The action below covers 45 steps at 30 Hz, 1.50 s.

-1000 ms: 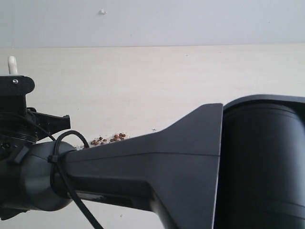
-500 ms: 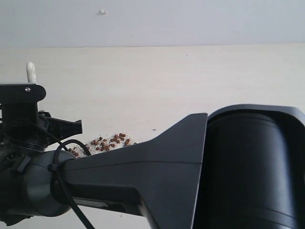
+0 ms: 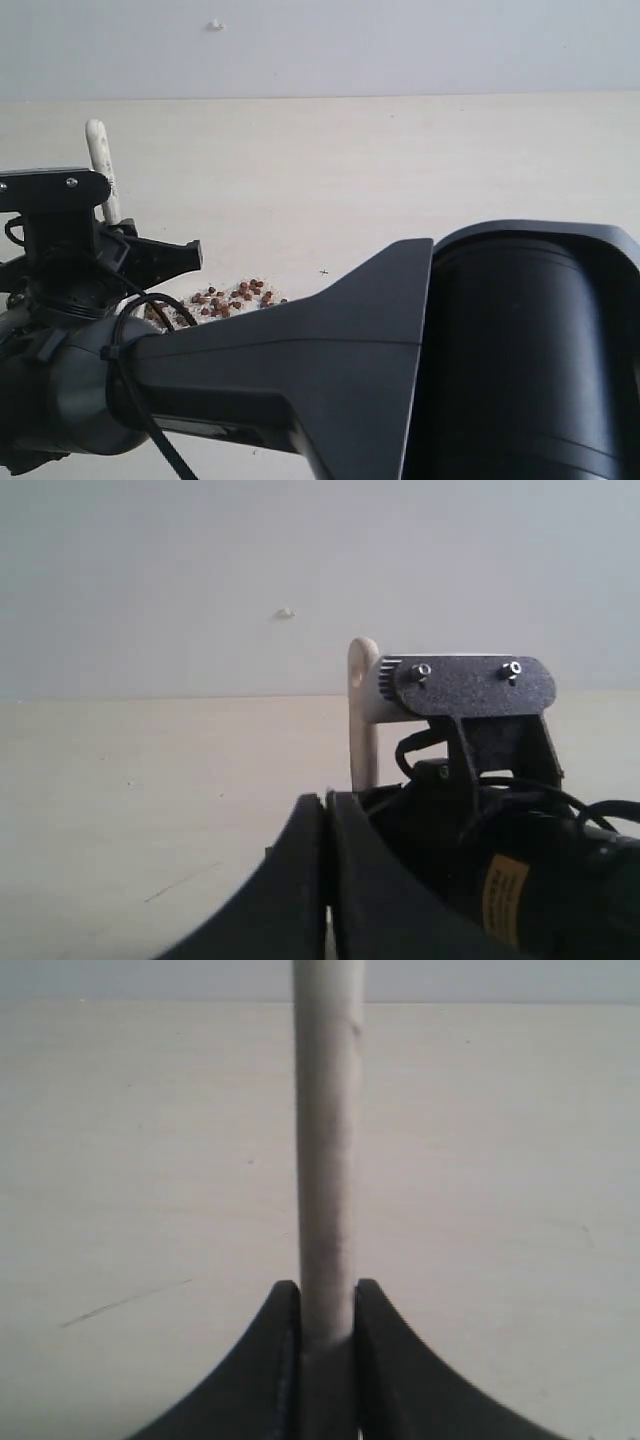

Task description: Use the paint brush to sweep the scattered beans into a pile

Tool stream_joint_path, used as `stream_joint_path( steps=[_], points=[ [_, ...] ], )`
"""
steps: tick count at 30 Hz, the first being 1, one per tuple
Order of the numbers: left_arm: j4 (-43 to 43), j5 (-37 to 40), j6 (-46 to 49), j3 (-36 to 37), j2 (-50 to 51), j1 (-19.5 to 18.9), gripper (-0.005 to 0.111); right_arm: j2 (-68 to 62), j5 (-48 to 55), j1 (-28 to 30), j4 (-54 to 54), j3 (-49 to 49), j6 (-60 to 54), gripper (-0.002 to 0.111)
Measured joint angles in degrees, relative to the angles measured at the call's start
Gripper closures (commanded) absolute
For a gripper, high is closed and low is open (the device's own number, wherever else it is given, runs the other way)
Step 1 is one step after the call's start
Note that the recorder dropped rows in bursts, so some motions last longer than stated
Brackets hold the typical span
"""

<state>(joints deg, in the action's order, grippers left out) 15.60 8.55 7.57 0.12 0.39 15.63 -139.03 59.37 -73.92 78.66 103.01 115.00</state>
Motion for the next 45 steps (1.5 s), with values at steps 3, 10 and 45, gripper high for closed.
stream_joint_path(
  steps=[3,10,45],
  points=[
    [0.0,0.0,0.0,0.0,0.0,0.0,0.107,0.0,1.6,0.0,-0.3,0.0,-0.4,0.108],
    [0.0,0.0,0.0,0.0,0.0,0.0,0.107,0.4,2.7,0.9,-0.2,-2.1,-0.6,0.108],
    [0.0,0.0,0.0,0.0,0.0,0.0,0.107,7.9,-19.2,0.2,3.8,-8.7,5.9,0.108]
  ],
)
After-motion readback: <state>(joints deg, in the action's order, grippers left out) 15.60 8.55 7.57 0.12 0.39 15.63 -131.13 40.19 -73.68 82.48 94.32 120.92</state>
